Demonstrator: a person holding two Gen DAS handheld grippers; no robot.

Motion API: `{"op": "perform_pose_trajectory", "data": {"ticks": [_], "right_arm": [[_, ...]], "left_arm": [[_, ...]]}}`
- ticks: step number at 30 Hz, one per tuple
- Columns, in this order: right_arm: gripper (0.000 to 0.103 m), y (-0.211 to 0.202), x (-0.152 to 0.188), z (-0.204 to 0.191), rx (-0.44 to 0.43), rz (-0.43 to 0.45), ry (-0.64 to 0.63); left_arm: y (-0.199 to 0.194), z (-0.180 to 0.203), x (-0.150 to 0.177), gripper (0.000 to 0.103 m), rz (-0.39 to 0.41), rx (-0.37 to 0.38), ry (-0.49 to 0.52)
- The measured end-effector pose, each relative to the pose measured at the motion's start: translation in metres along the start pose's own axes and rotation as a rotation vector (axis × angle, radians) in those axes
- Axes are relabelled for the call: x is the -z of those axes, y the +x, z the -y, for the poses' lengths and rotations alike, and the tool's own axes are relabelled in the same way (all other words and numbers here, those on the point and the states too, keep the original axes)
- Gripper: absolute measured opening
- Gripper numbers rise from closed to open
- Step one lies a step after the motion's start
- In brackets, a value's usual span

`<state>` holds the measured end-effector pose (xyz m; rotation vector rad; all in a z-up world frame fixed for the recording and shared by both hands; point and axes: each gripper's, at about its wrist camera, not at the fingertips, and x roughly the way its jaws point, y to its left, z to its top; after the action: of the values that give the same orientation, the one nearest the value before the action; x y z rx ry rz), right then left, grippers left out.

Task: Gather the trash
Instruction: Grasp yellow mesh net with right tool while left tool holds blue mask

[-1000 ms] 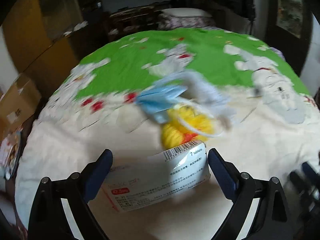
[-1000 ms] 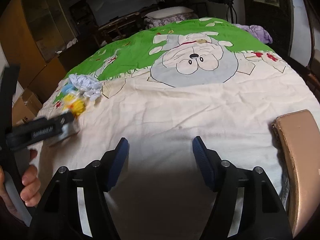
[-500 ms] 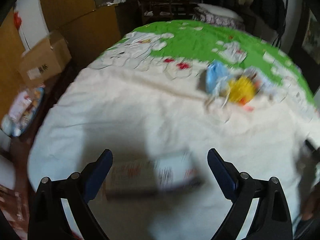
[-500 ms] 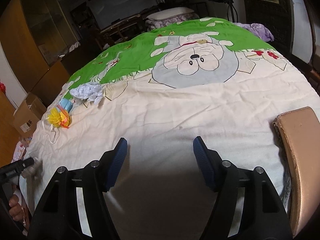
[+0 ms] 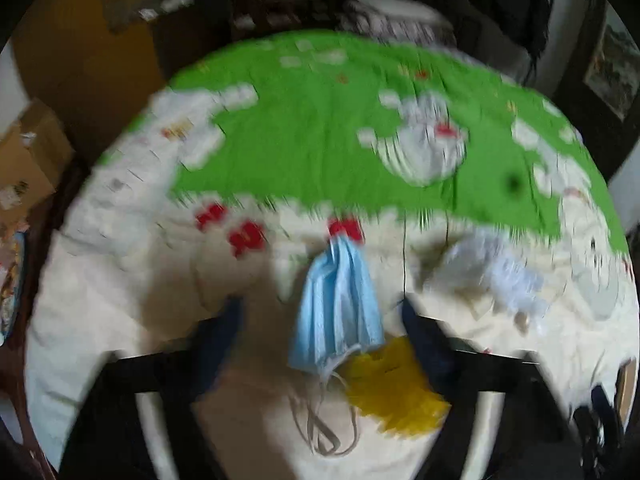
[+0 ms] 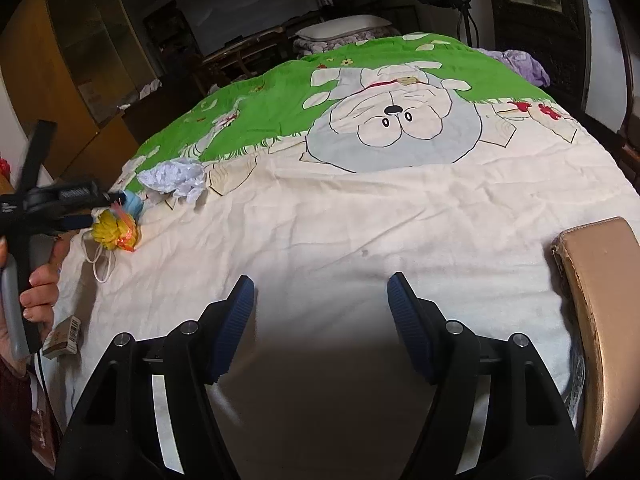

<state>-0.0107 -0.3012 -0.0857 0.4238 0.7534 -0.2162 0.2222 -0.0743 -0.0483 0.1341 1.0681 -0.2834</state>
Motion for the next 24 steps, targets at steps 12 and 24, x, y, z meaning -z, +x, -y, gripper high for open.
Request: {"op": "perform_pose_trajectory", "data": {"ticks": [12,24], "right_arm": [[0.069,-0.002,-0.004,-0.006,-0.001,-0.012,-0.02],[0.069,-0.031,0.028,-0.137,-0.363,-0.072,-0.273]], "left_arm": [[-0.101,-0.037,0.048,0.015,0.168,0.115,-0.014],[-0.191,-0.143,0.148,0.015,0.223,-0.005,-0.146]]}}
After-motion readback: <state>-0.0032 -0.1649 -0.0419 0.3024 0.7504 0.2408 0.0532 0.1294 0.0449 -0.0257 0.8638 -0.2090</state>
